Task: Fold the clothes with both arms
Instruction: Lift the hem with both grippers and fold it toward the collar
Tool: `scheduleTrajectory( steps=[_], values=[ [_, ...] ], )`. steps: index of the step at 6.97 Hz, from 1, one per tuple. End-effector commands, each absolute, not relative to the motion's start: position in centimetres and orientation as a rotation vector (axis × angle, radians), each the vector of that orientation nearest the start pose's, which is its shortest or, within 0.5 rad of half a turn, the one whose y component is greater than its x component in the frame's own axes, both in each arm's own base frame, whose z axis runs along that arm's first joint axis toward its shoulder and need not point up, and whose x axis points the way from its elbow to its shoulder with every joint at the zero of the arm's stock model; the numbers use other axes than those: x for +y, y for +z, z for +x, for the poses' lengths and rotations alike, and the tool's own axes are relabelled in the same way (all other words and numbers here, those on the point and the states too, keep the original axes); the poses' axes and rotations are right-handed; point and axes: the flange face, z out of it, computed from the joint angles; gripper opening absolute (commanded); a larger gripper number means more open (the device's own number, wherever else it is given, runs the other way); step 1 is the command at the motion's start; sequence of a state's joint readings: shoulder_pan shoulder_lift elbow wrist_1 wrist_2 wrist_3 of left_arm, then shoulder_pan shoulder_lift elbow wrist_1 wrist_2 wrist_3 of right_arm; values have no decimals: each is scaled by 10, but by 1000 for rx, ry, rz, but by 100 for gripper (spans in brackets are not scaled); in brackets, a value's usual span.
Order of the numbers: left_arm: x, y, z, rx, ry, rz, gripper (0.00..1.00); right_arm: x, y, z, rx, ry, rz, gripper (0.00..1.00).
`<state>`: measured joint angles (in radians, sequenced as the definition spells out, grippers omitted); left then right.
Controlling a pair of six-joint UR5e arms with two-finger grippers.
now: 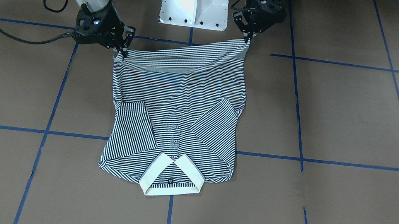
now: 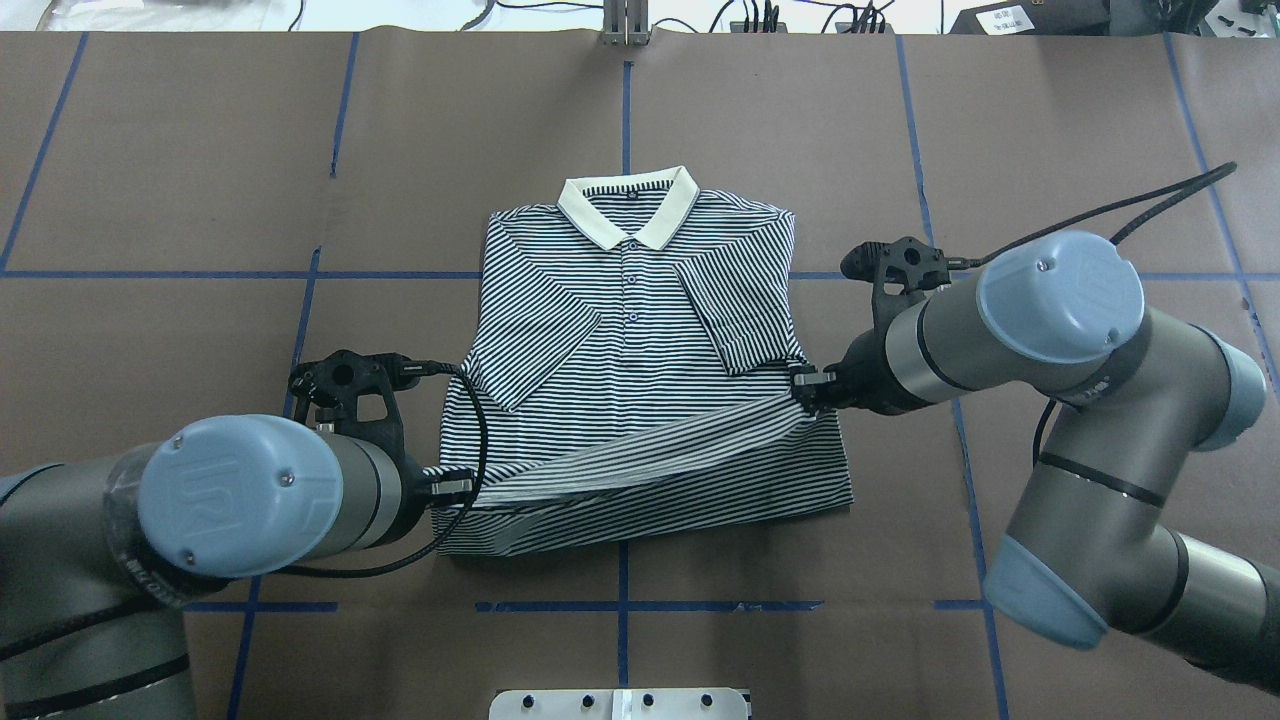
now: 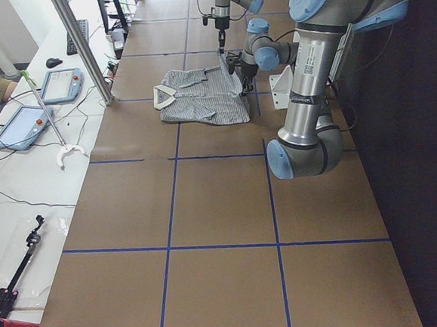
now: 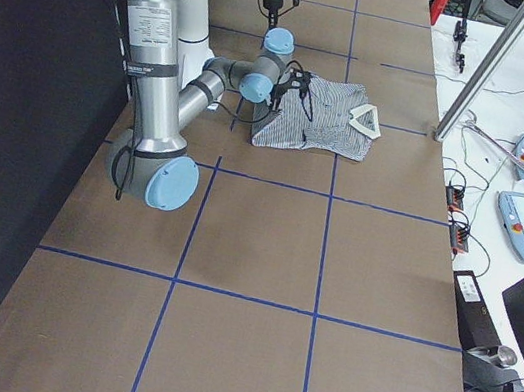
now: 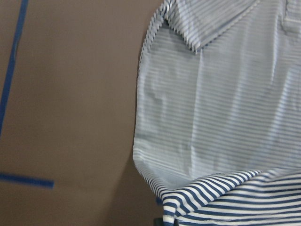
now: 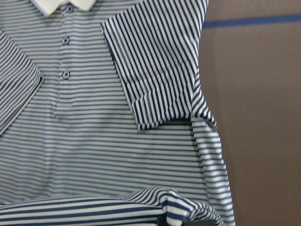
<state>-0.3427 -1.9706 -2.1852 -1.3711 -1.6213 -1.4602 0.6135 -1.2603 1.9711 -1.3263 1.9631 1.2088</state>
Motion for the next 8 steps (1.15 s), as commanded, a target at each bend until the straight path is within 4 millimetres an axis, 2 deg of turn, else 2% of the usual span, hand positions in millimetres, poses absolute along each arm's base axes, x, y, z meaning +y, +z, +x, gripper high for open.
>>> scheduleTrajectory(
  steps=[1,3,4,5,6,7,8],
  values=[
    [-344,223,439,831,-259,188,0,-460,280,-398,-977,96,165,0],
    [-410,207,424,828,-282,213,0,-506,268,-391,-977,142,174,0],
    [-439,208,411,824,-297,239,0,-528,265,-389,-973,162,175,0],
    [-469,232,436,828,-311,248,0,-552,259,-401,-959,177,168,0],
    [-498,259,444,837,-334,266,0,-571,262,-408,-939,189,161,0],
    [-520,273,451,841,-350,279,0,-596,270,-416,-908,174,161,0],
    [-538,287,466,835,-357,280,0,-617,286,-429,-898,162,164,0]
  ],
)
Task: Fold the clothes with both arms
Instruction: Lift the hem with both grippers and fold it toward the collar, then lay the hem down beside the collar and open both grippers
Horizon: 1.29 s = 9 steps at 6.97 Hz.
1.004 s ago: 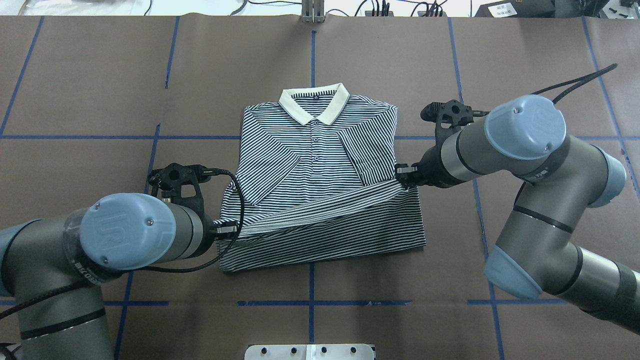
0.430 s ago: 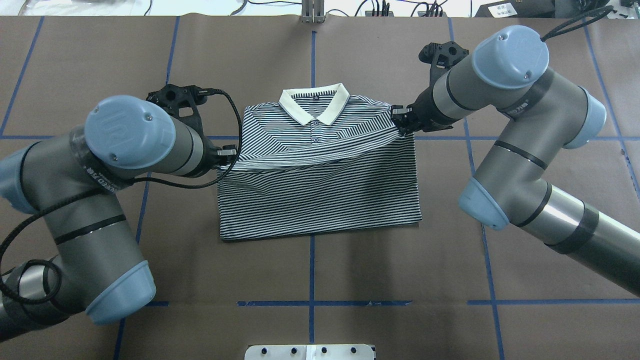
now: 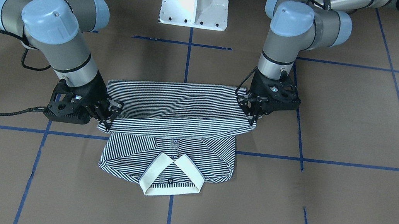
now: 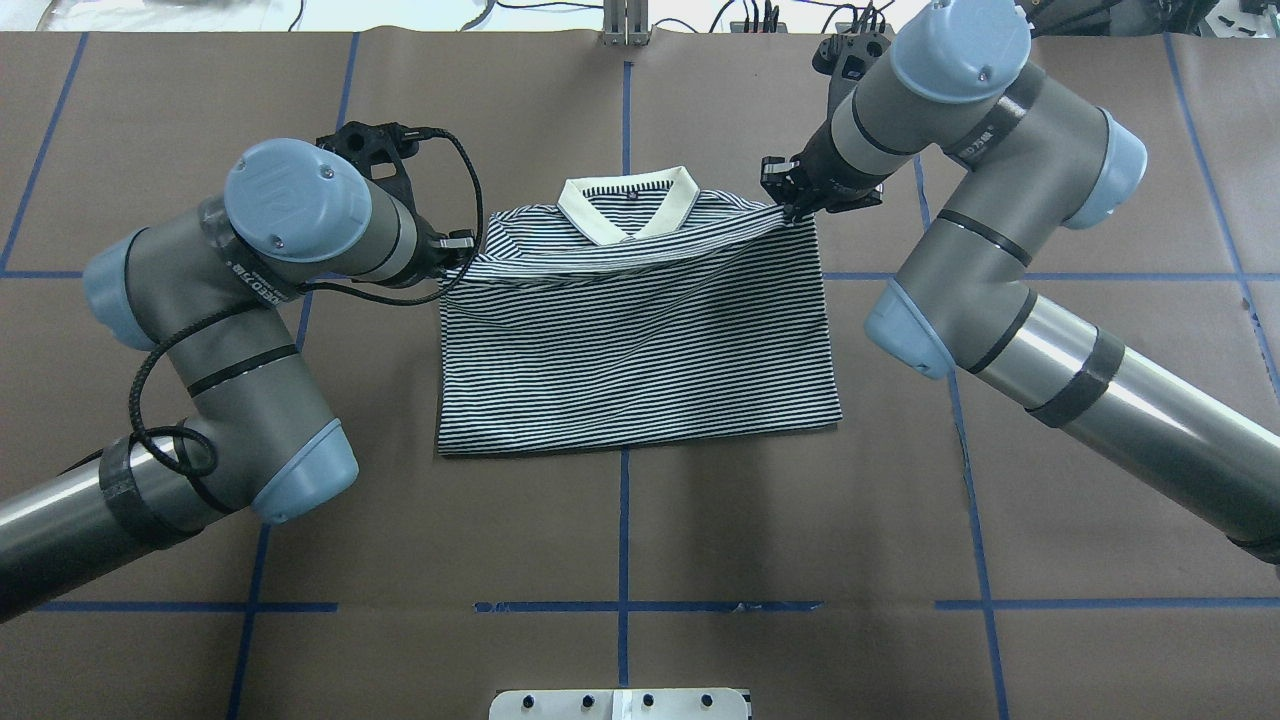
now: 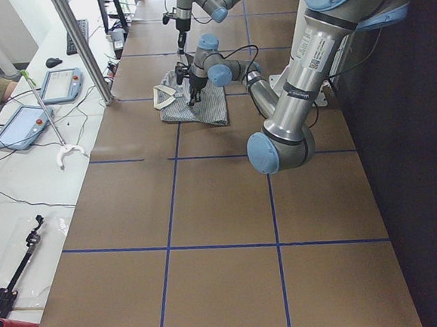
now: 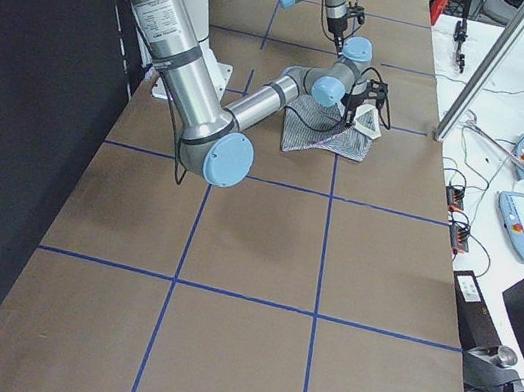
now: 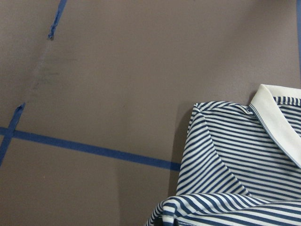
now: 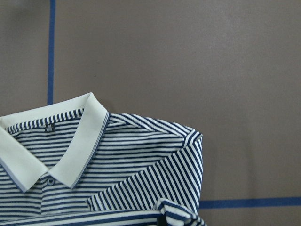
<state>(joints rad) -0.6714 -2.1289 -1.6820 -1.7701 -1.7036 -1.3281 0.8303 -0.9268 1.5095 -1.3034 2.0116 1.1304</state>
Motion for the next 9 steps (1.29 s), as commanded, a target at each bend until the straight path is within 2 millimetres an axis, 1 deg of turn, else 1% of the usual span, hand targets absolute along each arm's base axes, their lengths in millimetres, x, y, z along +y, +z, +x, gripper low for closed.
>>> scheduleTrajectory(
  steps=[1,2,3,4,5,6,7,8,9],
  values=[
    [-547,294,467,851,-363,294,0,-633,312,-439,-911,161,179,0],
    [-555,296,473,843,-371,291,0,-643,321,-446,-912,163,180,0],
    [-560,295,475,840,-377,289,0,-645,319,-448,-910,163,179,0],
    [-563,290,472,847,-384,294,0,-647,320,-450,-908,164,177,0],
    [-565,279,474,857,-386,298,0,-648,313,-451,-915,163,182,0],
    [-566,274,477,857,-395,294,0,-649,308,-451,-921,160,186,0],
    [-568,277,479,852,-399,289,0,-648,306,-452,-925,157,188,0],
    [-568,275,479,859,-398,293,0,-648,305,-452,-928,156,189,0],
    [-569,272,480,861,-396,295,32,-647,307,-453,-927,153,188,66]
  ],
)
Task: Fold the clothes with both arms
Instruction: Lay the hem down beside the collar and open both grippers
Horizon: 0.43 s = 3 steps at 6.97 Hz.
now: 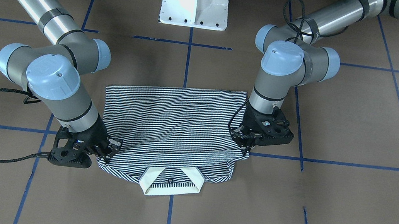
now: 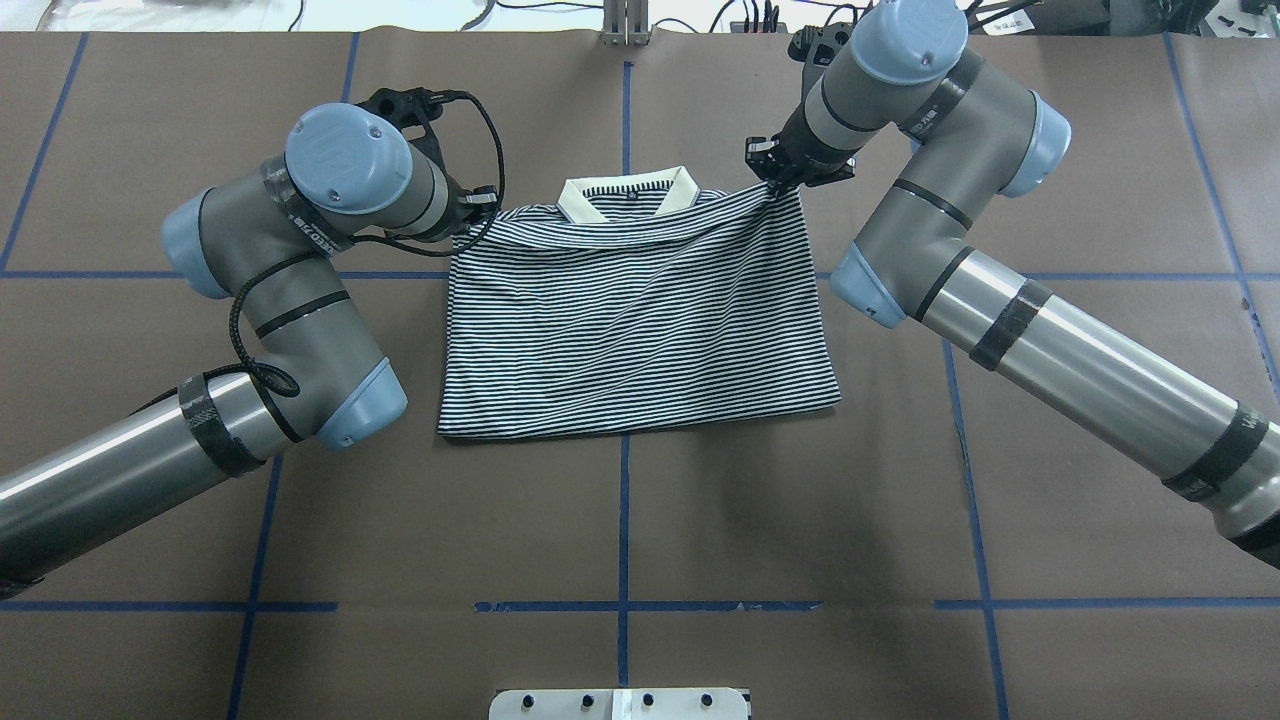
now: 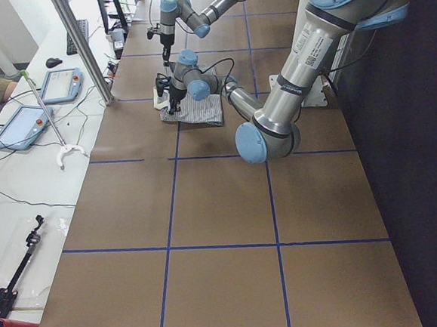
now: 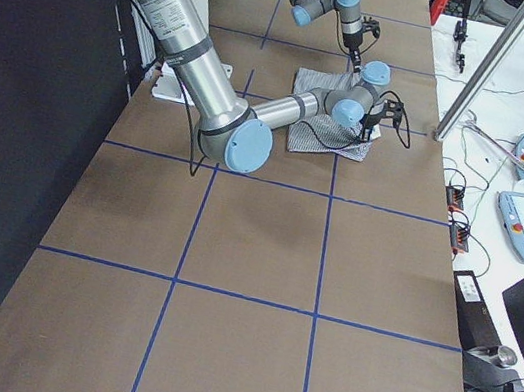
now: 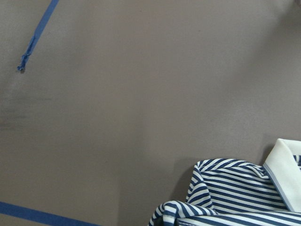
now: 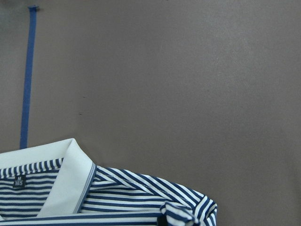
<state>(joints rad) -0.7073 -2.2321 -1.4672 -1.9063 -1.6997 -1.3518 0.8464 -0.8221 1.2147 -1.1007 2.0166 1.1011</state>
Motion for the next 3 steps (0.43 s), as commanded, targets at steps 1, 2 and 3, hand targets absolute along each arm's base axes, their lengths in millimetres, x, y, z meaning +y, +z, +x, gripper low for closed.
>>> scheduleTrajectory(
  steps=[1,2,3],
  values=[
    [-570,273,481,856,-395,296,99,-646,312,-454,-922,152,184,100],
    [-571,274,481,853,-396,295,100,-646,313,-453,-923,153,182,100],
    [-576,274,475,850,-402,299,100,-646,311,-451,-935,143,168,100]
  ],
)
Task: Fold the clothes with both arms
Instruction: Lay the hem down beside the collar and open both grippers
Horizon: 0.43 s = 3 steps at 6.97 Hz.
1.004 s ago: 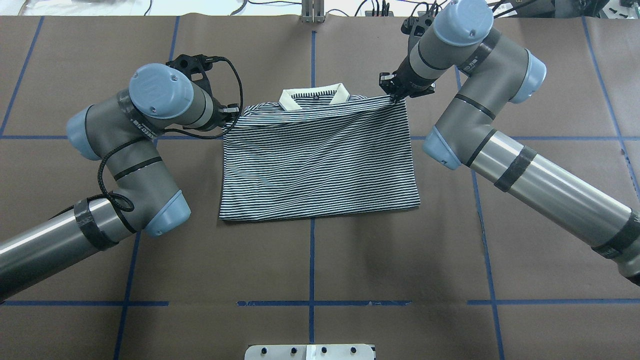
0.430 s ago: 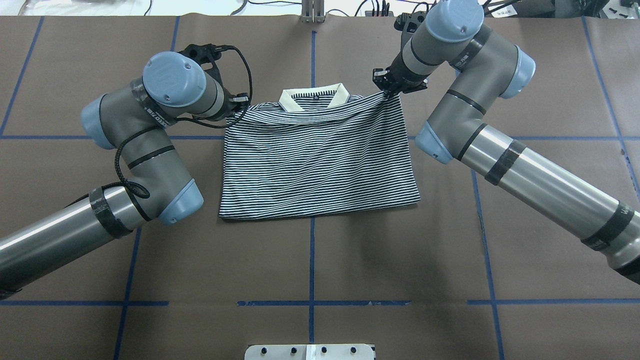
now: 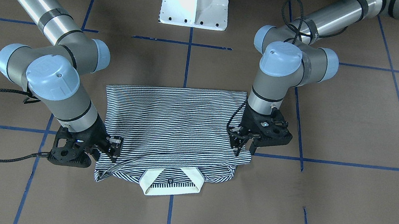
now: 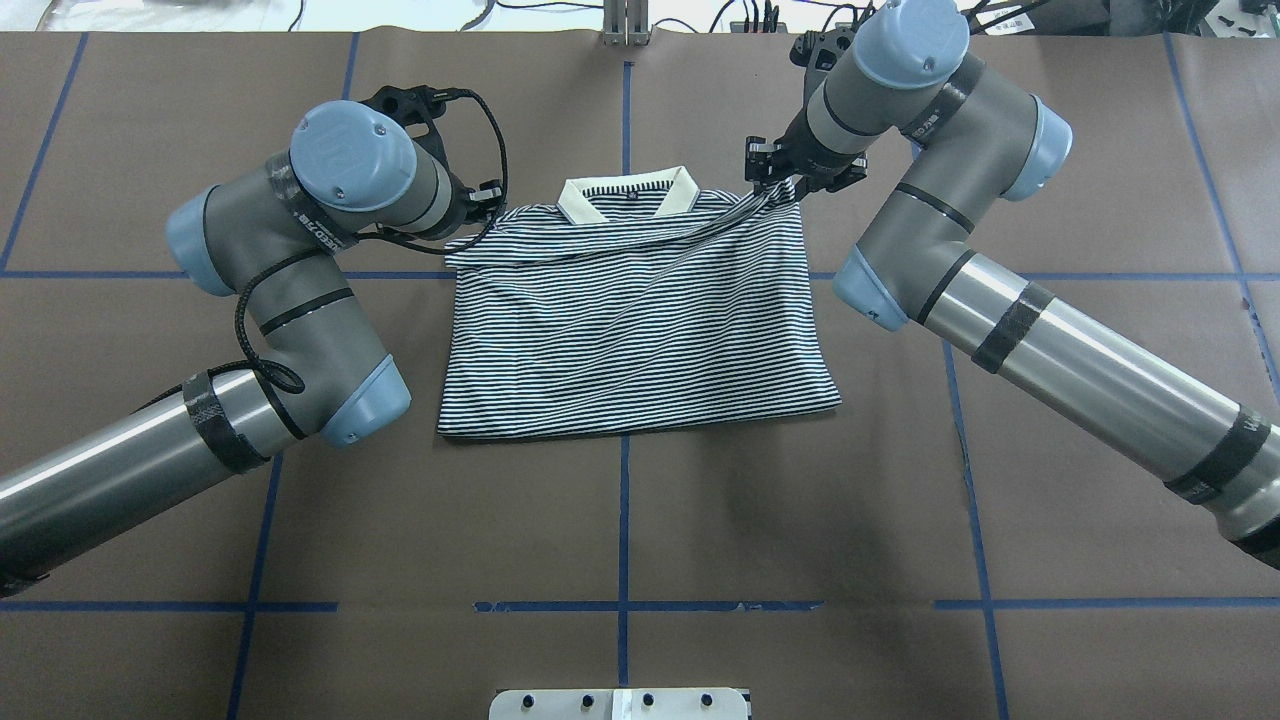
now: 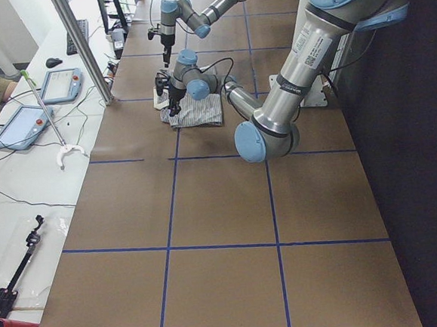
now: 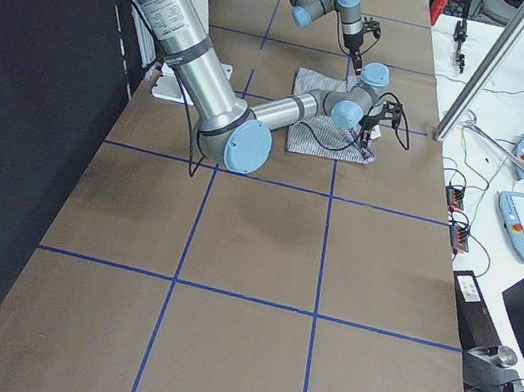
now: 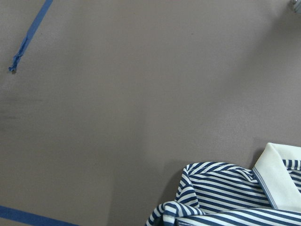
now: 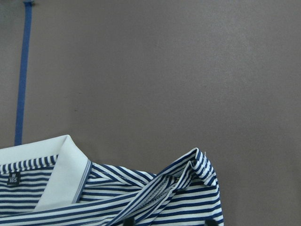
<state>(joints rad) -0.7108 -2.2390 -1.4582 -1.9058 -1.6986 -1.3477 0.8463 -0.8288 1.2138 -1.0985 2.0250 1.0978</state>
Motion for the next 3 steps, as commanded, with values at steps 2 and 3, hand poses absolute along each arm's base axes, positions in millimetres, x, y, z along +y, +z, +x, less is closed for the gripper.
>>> scheduleTrajectory(
  steps=[2,3],
  values=[
    [-574,262,472,867,-397,301,100,-622,315,-439,-979,123,117,100],
    [-570,246,465,892,-397,314,100,-581,336,-425,-979,131,72,100]
  ],
)
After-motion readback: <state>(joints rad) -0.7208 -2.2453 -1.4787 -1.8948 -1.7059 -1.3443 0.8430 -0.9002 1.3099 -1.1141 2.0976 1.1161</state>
